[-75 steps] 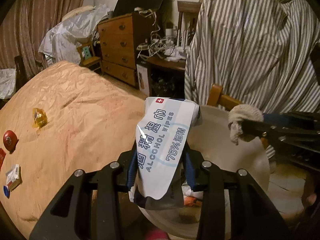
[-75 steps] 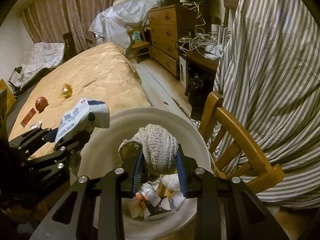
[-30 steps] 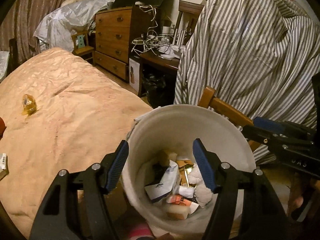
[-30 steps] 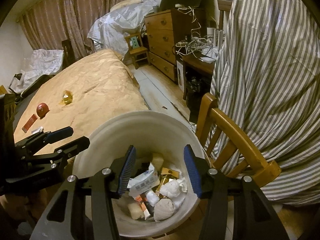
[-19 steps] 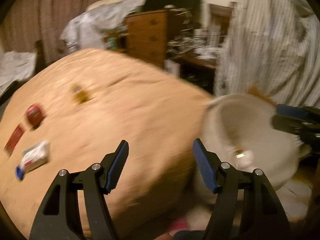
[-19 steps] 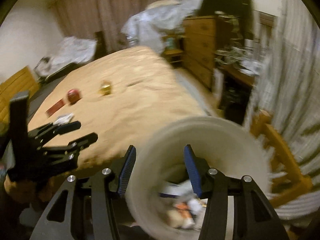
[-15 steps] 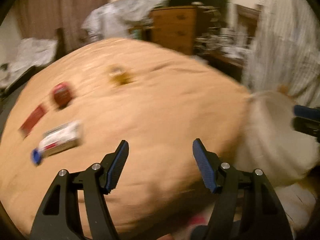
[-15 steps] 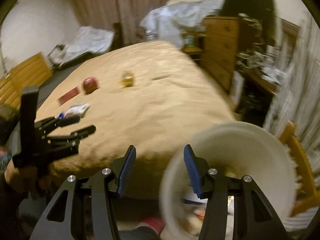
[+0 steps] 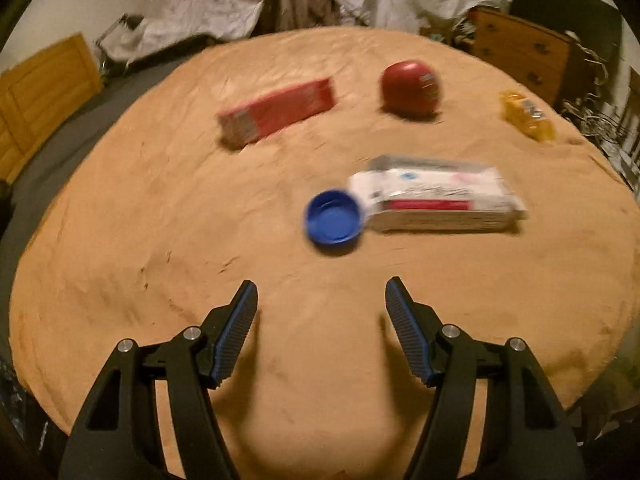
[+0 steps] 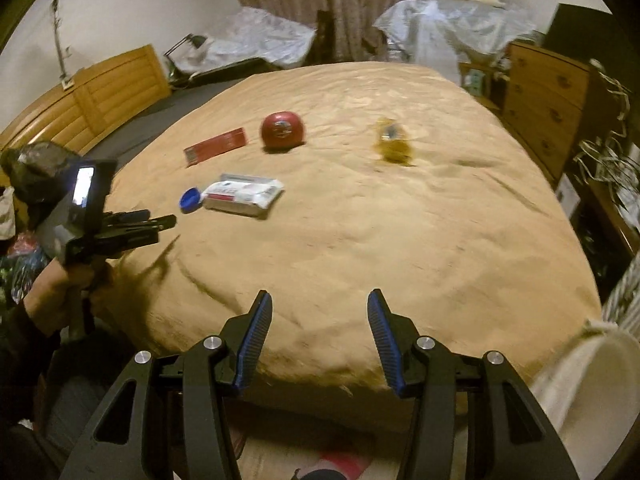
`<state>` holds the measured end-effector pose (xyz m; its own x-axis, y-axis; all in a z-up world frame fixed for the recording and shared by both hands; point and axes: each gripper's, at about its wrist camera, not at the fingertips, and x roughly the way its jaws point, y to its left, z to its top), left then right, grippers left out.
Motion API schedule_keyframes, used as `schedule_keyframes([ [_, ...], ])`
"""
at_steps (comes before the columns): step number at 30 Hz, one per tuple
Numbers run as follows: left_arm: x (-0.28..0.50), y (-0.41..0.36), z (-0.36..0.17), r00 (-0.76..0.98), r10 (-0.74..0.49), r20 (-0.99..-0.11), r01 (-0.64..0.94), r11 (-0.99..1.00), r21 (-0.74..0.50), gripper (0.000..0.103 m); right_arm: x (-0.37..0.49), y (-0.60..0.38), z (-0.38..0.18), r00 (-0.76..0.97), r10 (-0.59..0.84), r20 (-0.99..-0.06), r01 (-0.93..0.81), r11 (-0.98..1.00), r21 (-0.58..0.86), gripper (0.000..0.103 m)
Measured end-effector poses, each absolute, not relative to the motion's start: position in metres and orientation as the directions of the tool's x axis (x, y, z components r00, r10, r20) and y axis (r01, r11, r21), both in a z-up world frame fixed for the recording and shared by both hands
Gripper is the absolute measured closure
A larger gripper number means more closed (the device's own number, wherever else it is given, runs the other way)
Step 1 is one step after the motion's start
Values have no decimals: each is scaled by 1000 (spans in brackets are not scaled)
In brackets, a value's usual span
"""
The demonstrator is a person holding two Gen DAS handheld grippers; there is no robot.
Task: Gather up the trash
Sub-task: 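Move both open tools back over the blue cap and white medicine box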
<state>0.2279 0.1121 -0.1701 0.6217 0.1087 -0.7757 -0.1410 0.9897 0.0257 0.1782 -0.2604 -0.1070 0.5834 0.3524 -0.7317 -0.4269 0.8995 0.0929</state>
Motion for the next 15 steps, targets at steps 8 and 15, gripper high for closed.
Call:
schedule_keyframes([
  [8, 246, 130, -186, 617, 79, -783, -130, 992, -2, 40, 207, -223, -124, 525, 363, -769, -506, 861, 61, 51],
  [15, 266, 126, -187, 626, 57, -777, -111, 994, -17, 40, 239, -202, -144, 471, 352, -809, -557, 830, 37, 51],
])
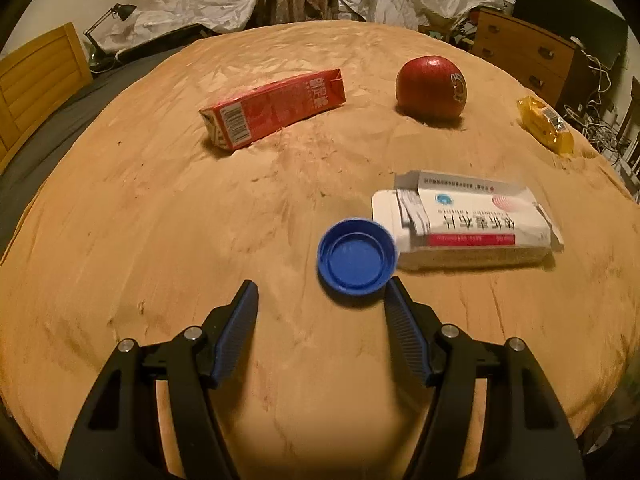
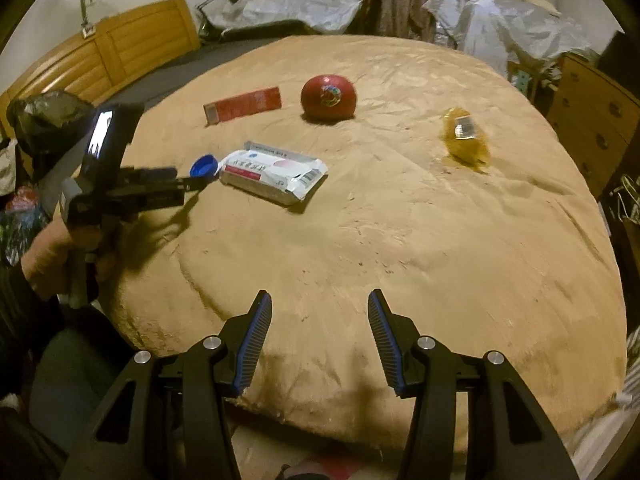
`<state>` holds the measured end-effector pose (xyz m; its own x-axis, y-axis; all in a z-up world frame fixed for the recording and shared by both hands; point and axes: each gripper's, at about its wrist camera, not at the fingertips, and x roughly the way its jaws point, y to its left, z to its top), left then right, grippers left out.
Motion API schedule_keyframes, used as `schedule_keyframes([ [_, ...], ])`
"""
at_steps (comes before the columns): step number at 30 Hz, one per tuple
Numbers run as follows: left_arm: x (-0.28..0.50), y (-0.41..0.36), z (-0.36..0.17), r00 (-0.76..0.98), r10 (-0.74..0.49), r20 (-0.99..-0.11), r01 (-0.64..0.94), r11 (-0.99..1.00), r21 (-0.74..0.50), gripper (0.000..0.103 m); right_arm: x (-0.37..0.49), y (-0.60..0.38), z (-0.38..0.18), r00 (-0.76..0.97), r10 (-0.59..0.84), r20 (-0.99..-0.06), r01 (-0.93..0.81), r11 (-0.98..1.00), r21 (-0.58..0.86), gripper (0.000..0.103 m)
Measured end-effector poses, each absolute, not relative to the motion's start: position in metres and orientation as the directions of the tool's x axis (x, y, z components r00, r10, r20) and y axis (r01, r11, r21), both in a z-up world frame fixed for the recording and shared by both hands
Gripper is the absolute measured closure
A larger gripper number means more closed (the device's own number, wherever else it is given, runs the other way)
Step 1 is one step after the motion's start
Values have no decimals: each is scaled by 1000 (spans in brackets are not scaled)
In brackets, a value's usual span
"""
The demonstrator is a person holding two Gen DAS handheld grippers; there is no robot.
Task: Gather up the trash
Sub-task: 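Move both open tools back over the blue cap and white medicine box, then grasp the white medicine box with the right tool while the left tool grasps the blue cap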
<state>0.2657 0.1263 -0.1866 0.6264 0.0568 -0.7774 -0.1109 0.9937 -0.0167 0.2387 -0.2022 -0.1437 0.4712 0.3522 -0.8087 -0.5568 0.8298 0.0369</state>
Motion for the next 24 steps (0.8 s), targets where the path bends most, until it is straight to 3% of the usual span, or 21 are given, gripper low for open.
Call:
schedule_keyframes([
  [2, 271, 127, -186, 631, 53, -774, -109, 994, -21, 42, 245, -196, -148, 458, 353, -816, -576, 817, 30, 51],
  [6, 277, 132, -186, 633, 46, -773, -108, 994, -29, 71, 259, -178, -150, 437, 354, -827, -633, 774, -3, 50],
  [8, 277, 139, -184, 633, 36, -773, -103, 994, -39, 74, 266, -169, -148, 436, 350, -829, -665, 746, -35, 50],
  [16, 273, 162, -180, 645, 11, -764, -66, 997, -41, 74, 302, -115, -133, 412, 343, -844, -801, 578, -156, 37],
  [17, 272, 162, -179, 647, -3, -762, -42, 998, -39, 69, 307, -108, -131, 403, 349, -846, -814, 560, -157, 35],
  [18, 273, 161, -179, 647, -13, -762, -26, 999, -38, 57, 311, -101, -131, 394, 353, -848, -826, 541, -158, 32],
  [20, 272, 162, -178, 655, 1, -755, -15, 1000, -11, 48, 318, -87, -133, 383, 350, -855, -850, 496, -177, 28],
  [24, 272, 169, -179, 647, -29, -762, 1, 999, -37, 48, 334, -58, -145, 350, 316, -882, -887, 413, -205, 28],
])
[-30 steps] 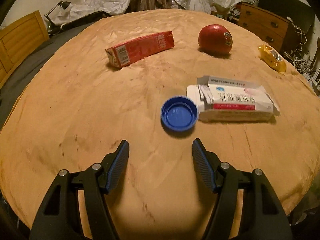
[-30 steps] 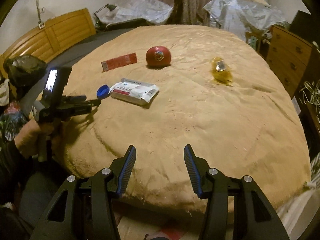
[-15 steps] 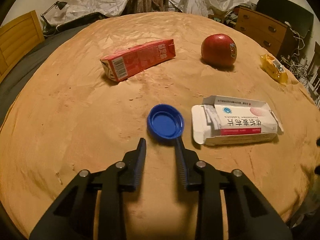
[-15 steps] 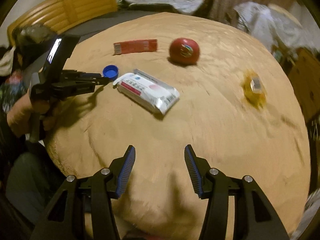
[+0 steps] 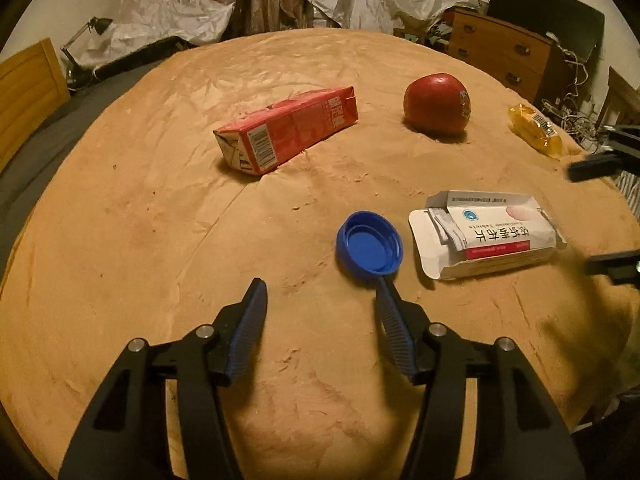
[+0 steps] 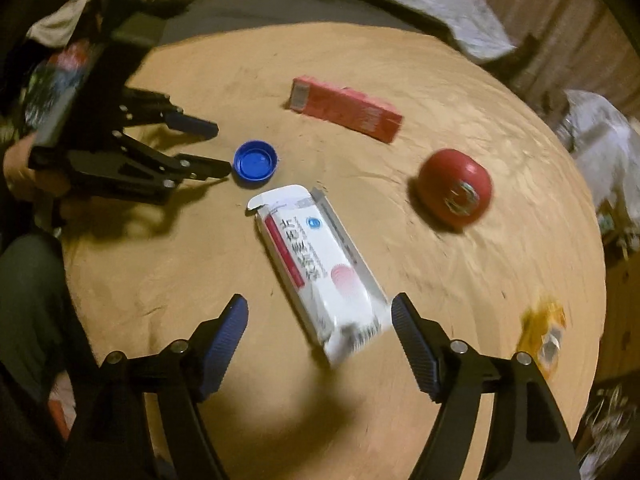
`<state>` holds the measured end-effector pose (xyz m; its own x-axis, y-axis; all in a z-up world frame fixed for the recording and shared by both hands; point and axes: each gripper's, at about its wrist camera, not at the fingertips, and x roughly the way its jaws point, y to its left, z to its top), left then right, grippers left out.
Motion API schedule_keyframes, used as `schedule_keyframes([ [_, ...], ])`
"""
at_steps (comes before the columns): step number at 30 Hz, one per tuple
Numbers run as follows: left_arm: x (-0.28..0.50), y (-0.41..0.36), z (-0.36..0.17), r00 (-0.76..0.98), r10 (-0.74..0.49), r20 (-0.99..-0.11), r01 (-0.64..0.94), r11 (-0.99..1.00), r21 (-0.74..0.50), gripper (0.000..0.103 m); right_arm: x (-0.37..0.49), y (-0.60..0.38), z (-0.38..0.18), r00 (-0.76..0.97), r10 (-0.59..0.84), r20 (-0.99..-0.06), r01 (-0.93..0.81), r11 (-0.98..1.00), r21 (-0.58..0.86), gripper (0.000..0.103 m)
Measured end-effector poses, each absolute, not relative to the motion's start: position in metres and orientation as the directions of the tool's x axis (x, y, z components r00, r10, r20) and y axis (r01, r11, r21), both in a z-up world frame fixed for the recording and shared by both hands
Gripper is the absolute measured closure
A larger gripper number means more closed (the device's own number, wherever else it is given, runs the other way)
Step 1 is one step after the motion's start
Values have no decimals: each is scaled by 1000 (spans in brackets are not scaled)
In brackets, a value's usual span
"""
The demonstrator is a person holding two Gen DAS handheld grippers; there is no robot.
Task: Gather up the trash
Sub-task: 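Grasp the white medicine box with the right tool while the left tool grasps the blue cap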
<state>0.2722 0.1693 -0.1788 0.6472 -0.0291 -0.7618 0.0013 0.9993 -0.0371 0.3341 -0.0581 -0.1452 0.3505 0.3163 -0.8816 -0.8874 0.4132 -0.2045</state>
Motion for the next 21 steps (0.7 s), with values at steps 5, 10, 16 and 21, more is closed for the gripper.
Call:
schedule_keyframes([
  [5, 272, 165, -182, 642, -30, -766, 33, 999, -11, 45, 353, -26, -166, 333, 273, -903, -910, 342, -232, 28],
  [10, 274, 165, -182, 641, -49, -766, 58, 998, -15, 43, 368, -9, -185, 308, 248, -918, -919, 329, -219, 29],
  [16, 275, 160, -183, 648, -39, -761, 55, 998, -5, 37, 363, -16, -194, 325, 242, -914, -885, 419, -204, 40],
  [21, 280, 157, -181, 662, -32, -749, 33, 999, -13, 37, 368, -64, -187, 354, 180, -918, -695, 707, -130, 40],
])
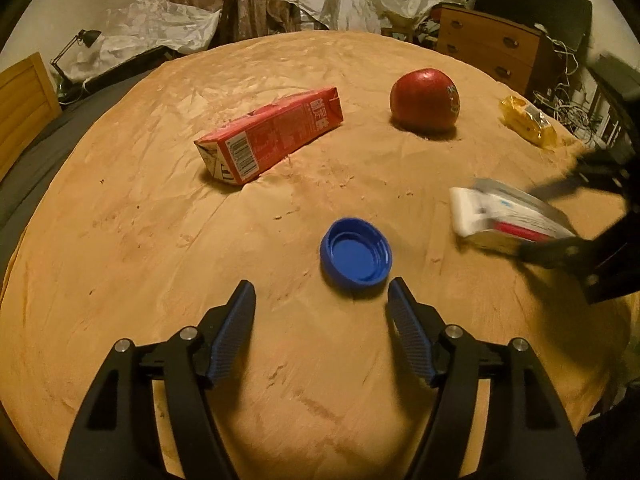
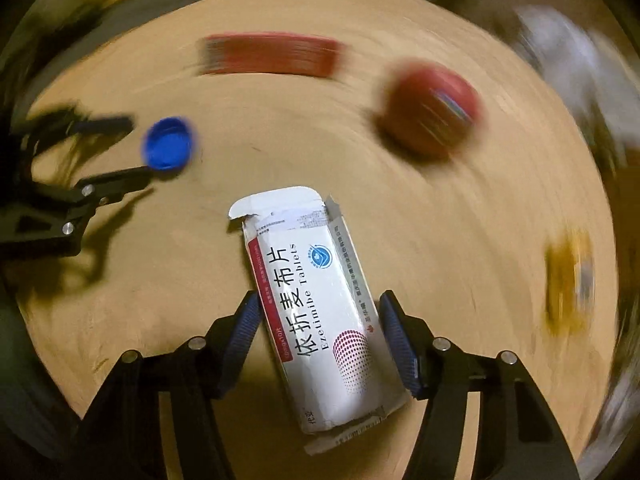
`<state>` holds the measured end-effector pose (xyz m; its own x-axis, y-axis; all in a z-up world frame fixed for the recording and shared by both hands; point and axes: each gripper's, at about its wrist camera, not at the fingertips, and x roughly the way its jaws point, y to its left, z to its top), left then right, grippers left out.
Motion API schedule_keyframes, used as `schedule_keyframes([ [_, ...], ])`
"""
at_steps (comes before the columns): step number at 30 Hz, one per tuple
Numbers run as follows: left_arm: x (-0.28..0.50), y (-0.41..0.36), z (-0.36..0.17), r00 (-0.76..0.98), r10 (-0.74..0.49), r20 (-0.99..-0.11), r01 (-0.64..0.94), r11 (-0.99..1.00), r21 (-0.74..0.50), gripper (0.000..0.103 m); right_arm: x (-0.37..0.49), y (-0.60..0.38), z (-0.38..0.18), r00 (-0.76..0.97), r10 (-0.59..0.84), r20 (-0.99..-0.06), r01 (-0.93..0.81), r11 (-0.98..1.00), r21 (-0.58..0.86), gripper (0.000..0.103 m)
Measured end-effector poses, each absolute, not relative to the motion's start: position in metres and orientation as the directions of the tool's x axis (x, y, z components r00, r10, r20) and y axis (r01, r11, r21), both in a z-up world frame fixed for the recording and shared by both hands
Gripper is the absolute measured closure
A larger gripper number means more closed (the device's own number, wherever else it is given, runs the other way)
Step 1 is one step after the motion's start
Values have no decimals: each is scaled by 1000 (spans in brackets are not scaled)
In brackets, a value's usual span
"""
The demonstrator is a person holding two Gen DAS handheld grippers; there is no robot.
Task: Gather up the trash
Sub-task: 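Grasp the white medicine box with the right tool while the left tool grasps the blue cap, then lift the medicine box and blue cap and carry them toward the bucket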
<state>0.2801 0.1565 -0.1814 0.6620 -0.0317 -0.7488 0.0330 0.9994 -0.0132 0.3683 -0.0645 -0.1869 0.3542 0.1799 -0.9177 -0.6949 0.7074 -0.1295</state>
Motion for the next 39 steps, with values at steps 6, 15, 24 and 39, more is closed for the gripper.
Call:
schedule_keyframes([
  [6, 292, 144, -181, 664, -14, -748, 15, 1000, -6, 37, 343, -102, -179, 357, 162, -920, -621, 777, -104, 37],
  [15, 299, 131, -186, 633, 127, -764, -74, 992, 103, 41, 339, -85, -179, 403, 89, -911, -681, 695, -233, 37],
  [24, 297, 130, -182, 643, 148, -751, -105, 989, 105, 65, 346, -78, -182, 399, 92, -912, -683, 694, -228, 37],
  [39, 300, 128, -183, 644, 162, -748, -112, 987, 118, 65, 349, -74, -195, 379, 126, -917, -665, 726, -174, 37],
])
